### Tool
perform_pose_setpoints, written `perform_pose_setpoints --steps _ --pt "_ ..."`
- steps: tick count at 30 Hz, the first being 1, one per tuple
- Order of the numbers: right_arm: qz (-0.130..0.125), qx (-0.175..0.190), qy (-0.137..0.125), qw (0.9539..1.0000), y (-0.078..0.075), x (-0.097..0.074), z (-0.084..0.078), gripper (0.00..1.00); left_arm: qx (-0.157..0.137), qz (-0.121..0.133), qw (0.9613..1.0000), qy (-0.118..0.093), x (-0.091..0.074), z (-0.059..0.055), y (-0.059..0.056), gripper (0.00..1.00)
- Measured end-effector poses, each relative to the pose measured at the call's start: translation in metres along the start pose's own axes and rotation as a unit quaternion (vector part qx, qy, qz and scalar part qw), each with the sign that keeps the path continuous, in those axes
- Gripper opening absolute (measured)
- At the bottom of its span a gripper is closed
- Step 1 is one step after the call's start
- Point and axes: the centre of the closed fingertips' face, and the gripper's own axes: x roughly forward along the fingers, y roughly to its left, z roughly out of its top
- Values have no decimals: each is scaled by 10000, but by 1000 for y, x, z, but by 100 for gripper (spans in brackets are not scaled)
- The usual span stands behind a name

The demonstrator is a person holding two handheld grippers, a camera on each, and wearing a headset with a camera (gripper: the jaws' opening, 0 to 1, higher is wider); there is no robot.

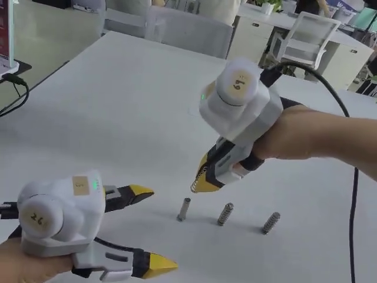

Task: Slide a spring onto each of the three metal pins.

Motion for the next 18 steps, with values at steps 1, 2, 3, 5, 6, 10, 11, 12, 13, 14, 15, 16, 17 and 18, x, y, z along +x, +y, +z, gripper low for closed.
perform_pose_setpoints --steps 1,2,3,5,6,10,11,12,13,14,15,16,17,18 --pt "3 -11 25 10000 -1 2 0 8 7 5 10000 8 0 -1 0 72" --pt "4 -30 47 10000 -2 4 0 8 3 4 10000 15 0 -1 0 71" --pt "11 -34 63 10000 -2 6 0 8 -9 11 10000 14 -1 -2 0 72" --pt "47 -24 112 9999 -4 11 -1 8 -19 27 10000 25 -2 -3 0 71" --pt "47 -32 132 9999 -5 14 -1 8 -20 26 10000 34 -2 -3 0 71" --pt "85 -28 230 9997 -7 23 -5 8 -20 44 10000 41 -3 -4 1 71" --pt "90 -17 244 9997 -8 24 -5 8 -20 65 10000 43 -4 -4 2 71" --pt "97 -9 255 9996 -9 27 -6 8 -28 68 10000 46 -4 -4 2 71" --pt "98 -12 274 9996 -9 28 -7 8 -31 73 10000 45 -4 -4 2 71" --pt "123 -10 301 9995 -9 30 -8 8 -29 76 10000 47 -5 -4 2 71" --pt "151 12 305 9994 -8 32 -9 8 -31 75 10000 54 -5 -5 2 71" --pt "160 6 324 9993 -7 34 -10 8 -31 74 10000 55 -5 -5 2 70" --pt "171 -13 368 9992 -7 37 -12 8 -33 77 9999 56 -5 -5 2 70" --pt "164 -35 386 9991 -7 39 -13 8 -36 78 9999 53 -5 -5 2 70"
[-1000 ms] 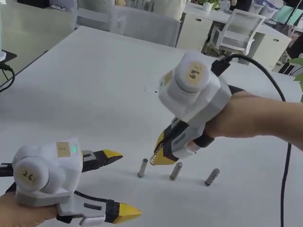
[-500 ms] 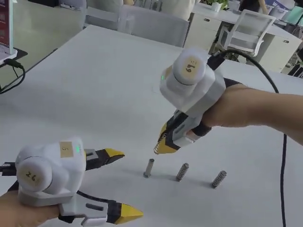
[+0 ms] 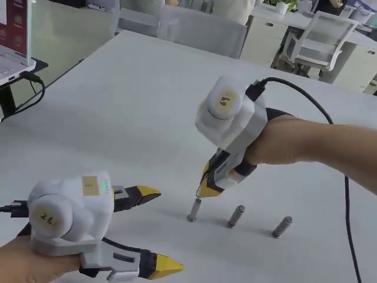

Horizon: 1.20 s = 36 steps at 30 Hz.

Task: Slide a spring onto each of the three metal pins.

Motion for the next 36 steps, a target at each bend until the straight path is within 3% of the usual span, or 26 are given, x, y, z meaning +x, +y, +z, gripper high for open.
perform_pose_setpoints --steps 19,36 --pt "119 93 29 9999 -2 14 -6 8 -8 -30 10000 6 1 -1 -1 67" --pt "205 257 38 9995 6 41 -12 8 -22 -59 10000 21 1 -2 -2 66"
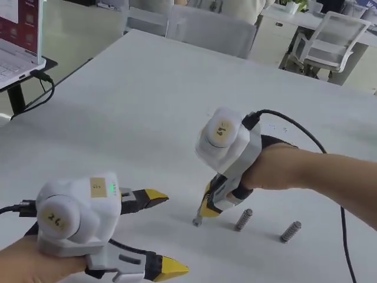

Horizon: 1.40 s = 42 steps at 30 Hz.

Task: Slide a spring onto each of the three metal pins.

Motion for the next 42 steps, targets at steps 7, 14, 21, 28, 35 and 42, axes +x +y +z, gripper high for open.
perform_pose_setpoints --steps 7,14,21,28,35,42 --pt "-13 -101 36 9999 6 12 -3 9 2 11 10000 15 -1 -1 1 66" --pt "-28 -144 49 9999 6 17 -3 9 6 -1 10000 19 0 -1 1 65" --pt "-33 -98 30 9999 6 23 -3 9 -12 -2 10000 21 0 -1 1 65" --pt "-37 -76 -18 10000 5 22 -1 9 -25 -5 10000 27 0 -2 1 65" --pt "-27 -25 -52 10000 5 23 -3 9 -25 -27 10000 20 1 -1 0 65" --pt "18 62 -114 9999 6 23 -4 13 -36 -39 10000 33 2 -2 0 65"
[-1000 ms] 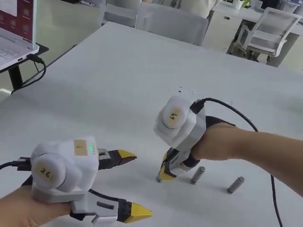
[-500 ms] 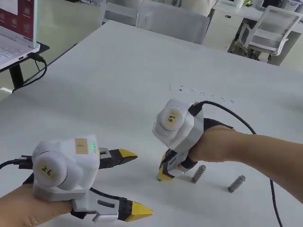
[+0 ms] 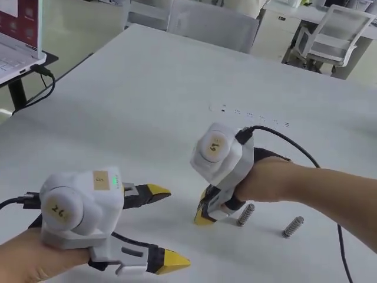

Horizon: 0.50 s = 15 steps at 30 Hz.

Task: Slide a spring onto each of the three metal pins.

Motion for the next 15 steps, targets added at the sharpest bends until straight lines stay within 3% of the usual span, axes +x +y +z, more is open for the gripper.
perform_pose_setpoints --steps 15 --pt "-101 147 -336 9993 -5 -19 -1 26 -6 -8 10000 27 2 1 0 65"
